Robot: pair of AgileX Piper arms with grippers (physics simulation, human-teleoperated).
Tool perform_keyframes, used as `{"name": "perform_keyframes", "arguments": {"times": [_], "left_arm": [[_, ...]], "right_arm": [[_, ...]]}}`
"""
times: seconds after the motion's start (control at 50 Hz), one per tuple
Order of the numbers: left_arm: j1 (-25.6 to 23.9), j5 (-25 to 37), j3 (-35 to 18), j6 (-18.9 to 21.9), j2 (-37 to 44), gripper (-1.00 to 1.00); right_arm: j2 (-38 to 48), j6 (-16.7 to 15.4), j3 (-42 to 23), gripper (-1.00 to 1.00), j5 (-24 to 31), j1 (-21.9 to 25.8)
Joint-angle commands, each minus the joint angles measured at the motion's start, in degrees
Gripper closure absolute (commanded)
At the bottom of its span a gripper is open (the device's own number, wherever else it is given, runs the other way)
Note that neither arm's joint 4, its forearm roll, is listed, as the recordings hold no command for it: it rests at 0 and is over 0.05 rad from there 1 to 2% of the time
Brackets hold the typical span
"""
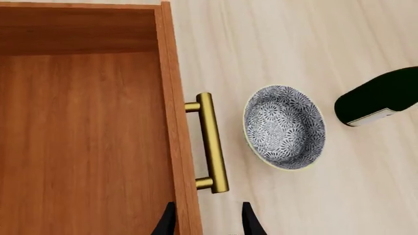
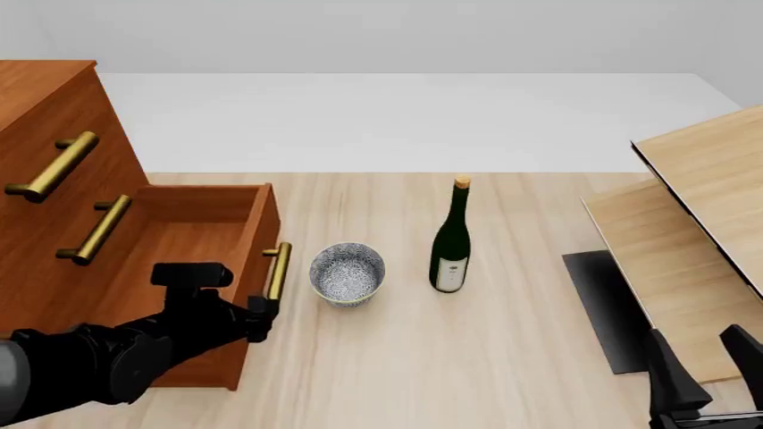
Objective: Put the wine bottle in the bottom drawer of the cabinet.
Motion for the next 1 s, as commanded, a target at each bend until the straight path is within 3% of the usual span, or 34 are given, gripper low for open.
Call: {"name": "perform_keyframes", "arguments": {"times": [0.02, 0.34, 0.54, 0.78, 1.0], "left_arm": [[-1.6, 0.8, -0.1, -2.3, 1.6, -1.0], [-2.6, 3.1, -0.7, -1.9, -1.5, -1.0], [0.3, 7.7, -2.2, -0.7, -7.1, -1.0], [1.1, 18.1, -8.9, 2.3, -14.9, -1.0], [-0.1, 20.0, -17.6, 4.0, -13.1, -1.0]], "right_arm": [[0.2, 0.0, 0.0, -1.0, -0.1, 0.1], [0.4, 0.0, 0.0, -1.0, -0.3, 0.2], [0.6, -0.1, 0.0, -1.0, -0.5, 0.3], [0.4, -0.1, 0.0, -1.0, -0.3, 0.4], [-0.2, -0.2, 0.0, -1.0, 0.3, 0.6]]}}
